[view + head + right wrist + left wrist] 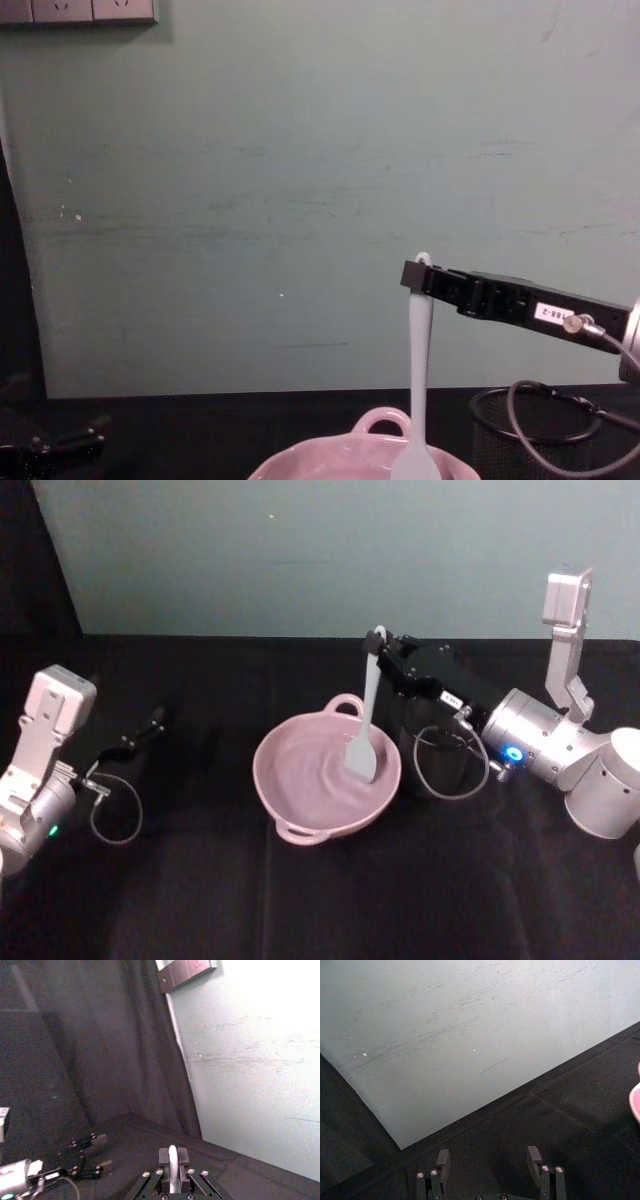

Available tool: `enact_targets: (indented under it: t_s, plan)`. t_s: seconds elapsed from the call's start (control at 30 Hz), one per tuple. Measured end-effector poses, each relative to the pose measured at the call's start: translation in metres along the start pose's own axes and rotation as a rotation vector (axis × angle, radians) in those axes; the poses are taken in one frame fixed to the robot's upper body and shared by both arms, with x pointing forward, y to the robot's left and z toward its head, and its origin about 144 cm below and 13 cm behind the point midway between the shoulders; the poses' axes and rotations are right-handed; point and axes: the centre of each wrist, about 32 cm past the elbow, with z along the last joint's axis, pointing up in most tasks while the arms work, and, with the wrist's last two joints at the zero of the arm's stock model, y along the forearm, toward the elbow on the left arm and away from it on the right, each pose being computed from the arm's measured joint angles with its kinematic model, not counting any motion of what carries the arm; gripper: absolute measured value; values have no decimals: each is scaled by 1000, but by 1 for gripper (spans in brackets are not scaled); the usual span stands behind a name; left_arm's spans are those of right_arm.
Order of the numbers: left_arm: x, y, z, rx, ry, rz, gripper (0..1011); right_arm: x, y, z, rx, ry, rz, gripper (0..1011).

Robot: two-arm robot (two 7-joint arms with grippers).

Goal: Use the one hand to pick up the spoon and stir the clear water in the bowl.

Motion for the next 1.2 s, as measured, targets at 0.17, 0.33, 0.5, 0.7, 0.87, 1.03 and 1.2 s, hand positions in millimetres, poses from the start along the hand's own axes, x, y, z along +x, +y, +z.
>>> enact_targets:
  t_s: [0.17,0.33,0.5,0.7,0.87,1.03,1.2]
  plan:
    - [0,0,0,0,0,0,1011,-8,2,2,-3,-5,27,109]
    - [0,0,0,0,0,0,1011,-17,10,-2,-10,9,72,109]
    - [0,0,0,0,0,0,1011,-24,23,-8,-10,28,111,109]
    - [0,0,0,0,0,0,1011,-25,44,-13,4,40,139,110]
    - [0,0,0,0,0,0,1011,-20,59,-14,11,41,143,109]
    - [0,0,0,0,0,0,1011,-10,69,-12,13,35,128,109]
    - [0,0,0,0,0,0,1011,1,69,-10,14,27,98,109]
